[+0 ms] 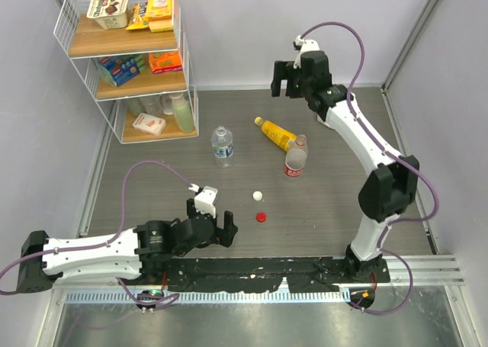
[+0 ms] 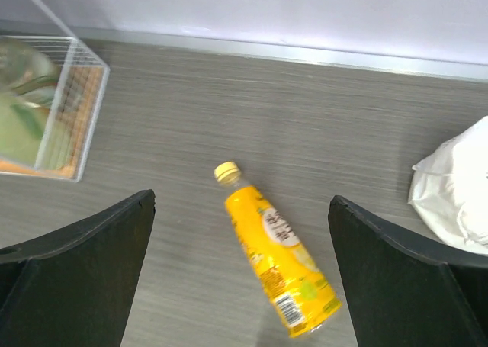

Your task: Unscrew the bottle caps

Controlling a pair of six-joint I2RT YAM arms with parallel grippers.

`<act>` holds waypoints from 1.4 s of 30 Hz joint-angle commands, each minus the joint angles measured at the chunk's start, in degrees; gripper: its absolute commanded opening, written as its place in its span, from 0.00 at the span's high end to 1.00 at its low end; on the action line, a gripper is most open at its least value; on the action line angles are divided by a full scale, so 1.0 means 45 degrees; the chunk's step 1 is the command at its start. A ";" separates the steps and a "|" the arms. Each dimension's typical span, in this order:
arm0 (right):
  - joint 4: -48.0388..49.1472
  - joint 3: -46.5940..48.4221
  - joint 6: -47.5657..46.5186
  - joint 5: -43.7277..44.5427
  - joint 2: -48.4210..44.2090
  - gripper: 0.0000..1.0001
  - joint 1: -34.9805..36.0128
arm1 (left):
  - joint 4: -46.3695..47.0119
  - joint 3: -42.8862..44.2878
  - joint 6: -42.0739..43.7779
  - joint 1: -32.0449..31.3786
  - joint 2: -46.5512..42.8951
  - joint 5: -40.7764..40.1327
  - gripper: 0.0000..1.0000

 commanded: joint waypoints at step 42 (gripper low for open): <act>-0.4088 0.3413 -0.0543 -0.1511 0.7132 0.60 -0.1519 | 0.2001 0.0392 0.0945 -0.0107 0.1559 0.0668 0.00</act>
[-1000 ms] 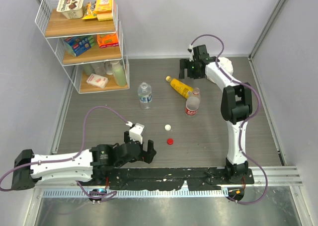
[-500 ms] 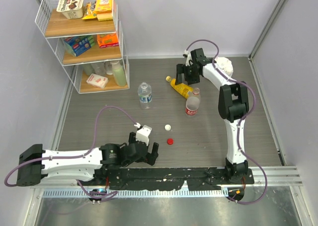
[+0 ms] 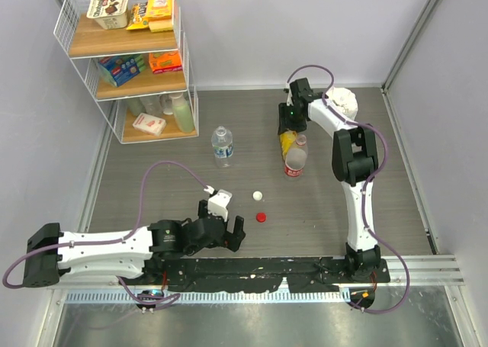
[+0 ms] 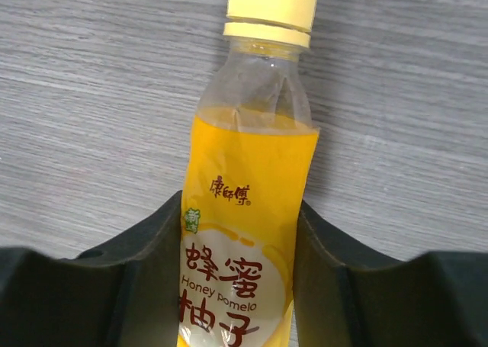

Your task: Unscrew the bottle caps

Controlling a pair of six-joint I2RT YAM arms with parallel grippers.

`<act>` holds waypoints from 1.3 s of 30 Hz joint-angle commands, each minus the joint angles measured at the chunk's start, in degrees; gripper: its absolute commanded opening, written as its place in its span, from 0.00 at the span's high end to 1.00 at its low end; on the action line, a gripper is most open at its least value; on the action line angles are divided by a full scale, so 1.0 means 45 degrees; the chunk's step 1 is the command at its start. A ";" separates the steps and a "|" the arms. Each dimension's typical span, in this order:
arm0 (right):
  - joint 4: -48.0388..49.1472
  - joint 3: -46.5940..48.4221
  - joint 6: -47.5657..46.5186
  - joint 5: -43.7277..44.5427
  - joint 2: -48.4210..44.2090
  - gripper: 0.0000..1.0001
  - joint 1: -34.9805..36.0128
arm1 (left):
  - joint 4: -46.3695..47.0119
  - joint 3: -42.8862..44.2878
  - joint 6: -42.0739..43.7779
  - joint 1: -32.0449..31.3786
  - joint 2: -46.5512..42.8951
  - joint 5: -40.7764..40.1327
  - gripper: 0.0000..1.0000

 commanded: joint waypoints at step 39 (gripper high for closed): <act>1.0052 -0.8982 0.3956 -0.1509 -1.4147 0.55 0.1965 | 0.0675 0.1553 0.0895 -0.0185 -0.2776 -0.0378 0.00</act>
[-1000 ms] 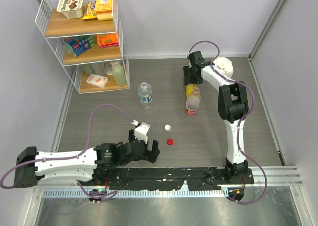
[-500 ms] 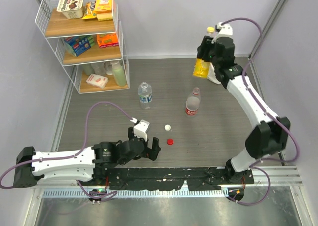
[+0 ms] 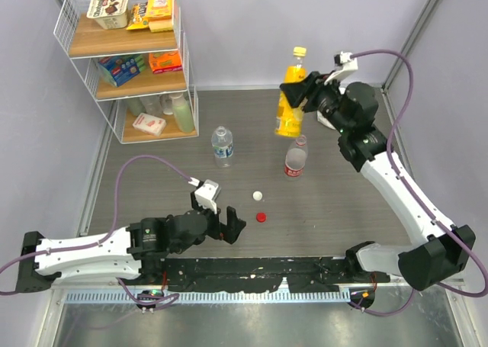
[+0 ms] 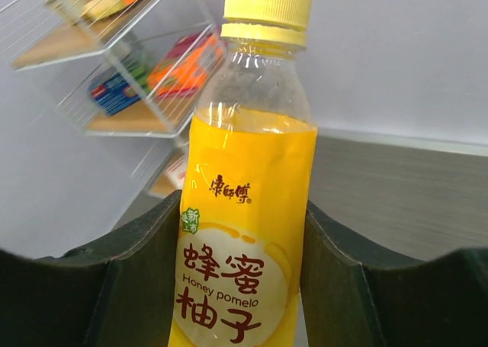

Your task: Unscrew the bottle caps

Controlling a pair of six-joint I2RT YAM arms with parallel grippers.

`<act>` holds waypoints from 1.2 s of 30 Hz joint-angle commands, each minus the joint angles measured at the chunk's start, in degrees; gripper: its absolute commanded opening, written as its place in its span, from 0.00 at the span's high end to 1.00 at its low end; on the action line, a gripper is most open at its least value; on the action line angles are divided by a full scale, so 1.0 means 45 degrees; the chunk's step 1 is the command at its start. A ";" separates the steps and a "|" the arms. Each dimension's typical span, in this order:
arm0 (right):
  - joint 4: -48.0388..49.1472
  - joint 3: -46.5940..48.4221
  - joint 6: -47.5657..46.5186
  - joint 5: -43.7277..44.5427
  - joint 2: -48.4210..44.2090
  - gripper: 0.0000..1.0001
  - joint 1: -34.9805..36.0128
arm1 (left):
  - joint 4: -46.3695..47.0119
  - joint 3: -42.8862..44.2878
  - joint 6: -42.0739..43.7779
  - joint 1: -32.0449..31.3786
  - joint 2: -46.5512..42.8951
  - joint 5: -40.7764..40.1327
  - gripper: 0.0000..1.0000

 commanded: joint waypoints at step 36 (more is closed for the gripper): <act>0.3532 -0.6680 0.3944 -0.0754 -0.2994 0.61 0.3645 | 0.9848 0.0279 -0.1813 0.5082 0.2565 0.8891 0.00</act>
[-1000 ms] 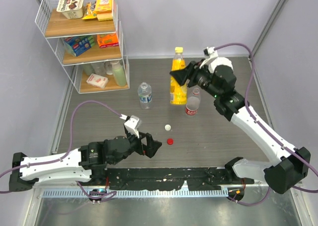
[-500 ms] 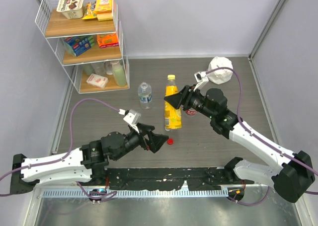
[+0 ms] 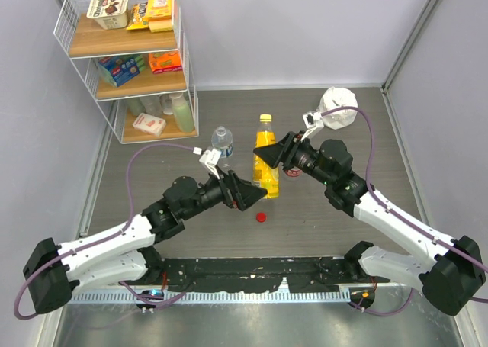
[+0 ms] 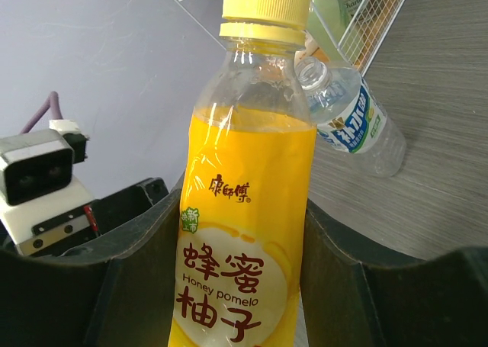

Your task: Unscrew the bottle caps

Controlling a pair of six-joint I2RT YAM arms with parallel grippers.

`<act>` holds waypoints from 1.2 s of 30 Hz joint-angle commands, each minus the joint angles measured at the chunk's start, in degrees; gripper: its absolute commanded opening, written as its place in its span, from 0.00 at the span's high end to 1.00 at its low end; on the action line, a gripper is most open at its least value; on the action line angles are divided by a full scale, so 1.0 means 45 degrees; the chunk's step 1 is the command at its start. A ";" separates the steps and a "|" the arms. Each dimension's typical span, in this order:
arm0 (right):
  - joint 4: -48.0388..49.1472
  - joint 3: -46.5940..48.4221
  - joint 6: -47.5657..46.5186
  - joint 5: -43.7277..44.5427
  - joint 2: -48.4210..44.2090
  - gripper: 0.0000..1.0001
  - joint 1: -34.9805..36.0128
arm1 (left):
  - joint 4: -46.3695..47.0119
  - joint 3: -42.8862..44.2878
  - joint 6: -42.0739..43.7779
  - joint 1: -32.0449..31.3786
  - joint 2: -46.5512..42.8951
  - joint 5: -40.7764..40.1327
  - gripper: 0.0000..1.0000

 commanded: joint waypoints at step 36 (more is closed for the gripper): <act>0.0935 -0.0021 0.0346 -0.0095 0.0039 0.57 0.0060 | 0.2632 0.1607 0.0157 0.0724 0.3350 0.2265 0.29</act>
